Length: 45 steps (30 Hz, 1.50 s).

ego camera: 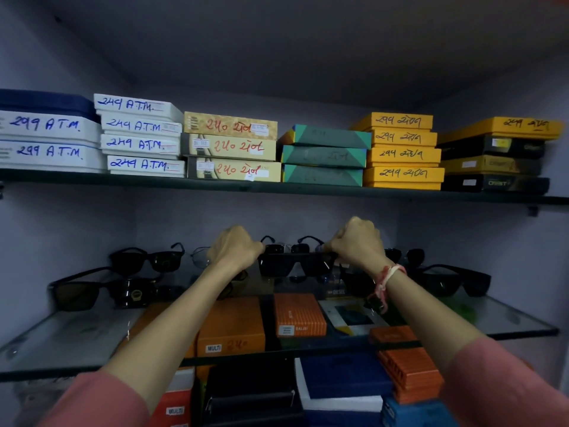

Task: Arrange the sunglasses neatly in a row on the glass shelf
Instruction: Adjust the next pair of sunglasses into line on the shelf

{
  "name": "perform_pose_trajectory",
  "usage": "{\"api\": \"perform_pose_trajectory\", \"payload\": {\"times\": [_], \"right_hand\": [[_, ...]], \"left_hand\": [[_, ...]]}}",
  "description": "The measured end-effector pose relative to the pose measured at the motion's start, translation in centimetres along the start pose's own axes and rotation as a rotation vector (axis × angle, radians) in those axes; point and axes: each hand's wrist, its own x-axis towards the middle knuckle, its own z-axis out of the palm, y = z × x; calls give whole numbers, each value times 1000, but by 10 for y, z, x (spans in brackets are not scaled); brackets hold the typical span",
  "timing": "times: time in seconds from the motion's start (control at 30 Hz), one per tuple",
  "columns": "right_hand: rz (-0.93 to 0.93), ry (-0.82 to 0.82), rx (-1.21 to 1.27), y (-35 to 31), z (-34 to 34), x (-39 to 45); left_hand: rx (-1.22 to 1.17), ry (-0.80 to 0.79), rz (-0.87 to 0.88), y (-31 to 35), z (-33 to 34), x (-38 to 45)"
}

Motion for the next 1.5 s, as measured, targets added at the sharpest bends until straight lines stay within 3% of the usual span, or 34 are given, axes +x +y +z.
{"api": "perform_pose_trajectory", "payload": {"times": [0.23,0.67,0.8,0.9,1.0,1.1,1.3,1.5], "right_hand": [[36,-148,-53,15,8,6],[-66,-169,-176,20,27,6],[-138,-45,-106,15,23,6],[-143,-8,-58,7,21,5],[-163,-1,-45,-2,25,-1],[-224,-8,-3,-13,34,-8],[-346,-195,292,-63,49,-4],[-366,-565,223,-96,46,1]], "left_hand": [[61,-90,-39,6,13,4],[90,-172,-40,-1,17,0],[208,-96,-31,-19,-2,7],[375,-208,-77,-33,-13,8],[360,-287,-77,-42,-17,6],[256,-216,-61,-47,-24,-1],[64,-41,144,-49,-58,-21],[29,49,325,-48,-76,-32]]}}
